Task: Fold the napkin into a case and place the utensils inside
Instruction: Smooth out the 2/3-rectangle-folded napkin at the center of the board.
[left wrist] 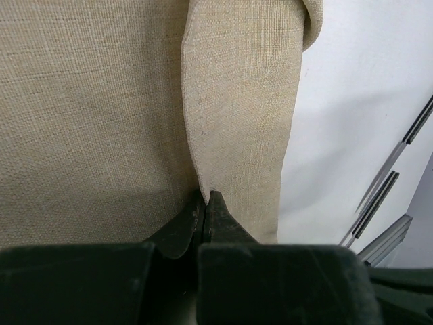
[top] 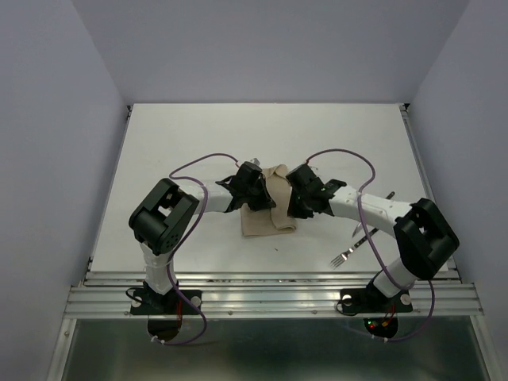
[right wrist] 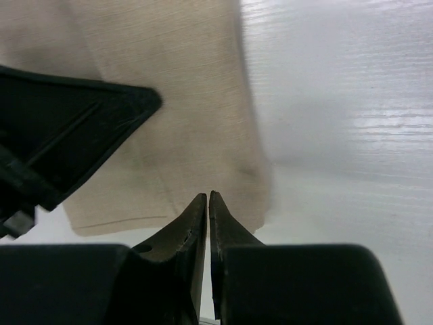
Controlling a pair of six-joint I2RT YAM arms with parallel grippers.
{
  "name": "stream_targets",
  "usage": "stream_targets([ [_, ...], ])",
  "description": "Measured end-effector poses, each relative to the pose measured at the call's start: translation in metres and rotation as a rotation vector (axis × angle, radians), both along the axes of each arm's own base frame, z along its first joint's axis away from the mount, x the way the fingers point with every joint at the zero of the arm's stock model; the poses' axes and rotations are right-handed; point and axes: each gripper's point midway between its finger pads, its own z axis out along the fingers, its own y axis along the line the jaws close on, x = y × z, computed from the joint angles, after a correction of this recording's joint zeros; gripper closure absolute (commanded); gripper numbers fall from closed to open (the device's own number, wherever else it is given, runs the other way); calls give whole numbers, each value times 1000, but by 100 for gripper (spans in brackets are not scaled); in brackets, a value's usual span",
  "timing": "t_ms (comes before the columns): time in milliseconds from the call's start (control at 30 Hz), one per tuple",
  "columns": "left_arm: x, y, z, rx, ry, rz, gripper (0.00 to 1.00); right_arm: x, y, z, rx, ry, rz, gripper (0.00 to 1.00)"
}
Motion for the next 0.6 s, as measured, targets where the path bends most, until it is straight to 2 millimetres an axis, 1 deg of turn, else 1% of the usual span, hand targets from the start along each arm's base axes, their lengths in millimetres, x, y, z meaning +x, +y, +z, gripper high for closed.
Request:
stream_targets([
  [33, 0, 0, 0, 0, 0, 0, 100, 0, 3, 7, 14, -17, 7, 89],
  [100, 0, 0, 0, 0, 0, 0, 100, 1, 10, 15, 31, -36, 19, 89],
  [167, 0, 0, 0, 0, 0, -1, 100, 0, 14, 15, 34, -38, 28, 89],
  [267, 0, -1, 0, -2, 0, -2, 100, -1, 15, 6, 24, -18, 33, 89],
  [367, 0, -1, 0, -3, 0, -2, 100, -5, 17, -12, 16, 8, 39, 89],
  [433, 0, -1, 0, -4, 2, -3, 100, -11, 15, -27, 8, 44, 36, 89],
  [600, 0, -1, 0, -5, 2, 1, 100, -7, 22, -28, 42, 28, 29, 89],
])
